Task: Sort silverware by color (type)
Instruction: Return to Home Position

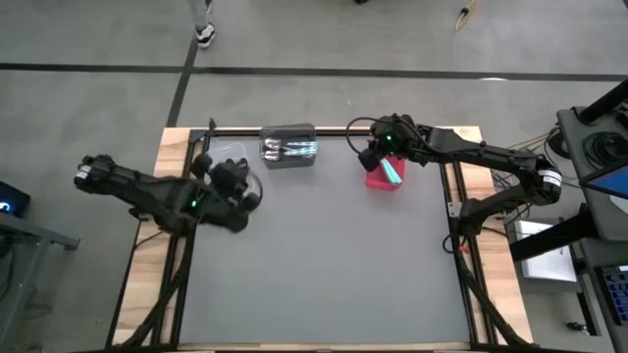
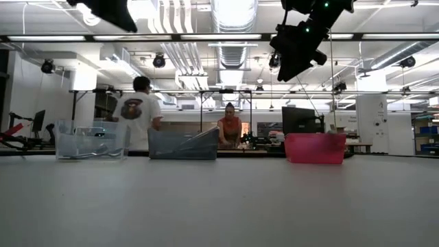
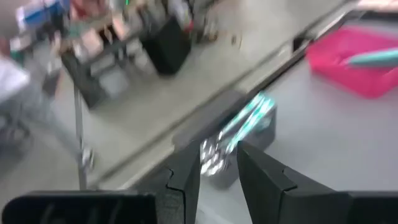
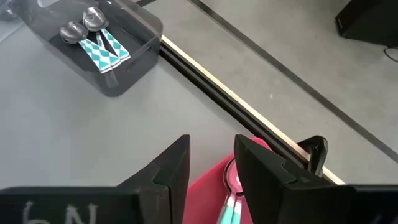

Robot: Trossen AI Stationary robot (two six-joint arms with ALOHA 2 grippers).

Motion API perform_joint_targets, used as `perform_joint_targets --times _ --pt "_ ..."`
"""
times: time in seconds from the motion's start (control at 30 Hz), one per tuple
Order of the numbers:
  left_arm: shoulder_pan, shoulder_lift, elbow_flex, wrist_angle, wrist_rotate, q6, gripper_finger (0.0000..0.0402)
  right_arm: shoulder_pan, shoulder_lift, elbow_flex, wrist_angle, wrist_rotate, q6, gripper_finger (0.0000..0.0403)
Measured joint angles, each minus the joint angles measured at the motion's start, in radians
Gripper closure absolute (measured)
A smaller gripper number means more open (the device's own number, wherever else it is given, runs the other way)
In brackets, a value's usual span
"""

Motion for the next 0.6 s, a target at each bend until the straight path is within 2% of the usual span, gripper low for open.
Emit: perform_joint_targets --times 0.33,0.6 --pt "0.425 -0.013 -0.026 -0.005 0.42 0.192 0.0325 0.0 0.0 0.0 0.0 -0.001 -0.044 0.029" --pt "0.767 -0.022 -0.173 0.062 0.649 0.245 0.0325 -0.002 0.001 0.0 0.007 0.0 -0.078 0.0296"
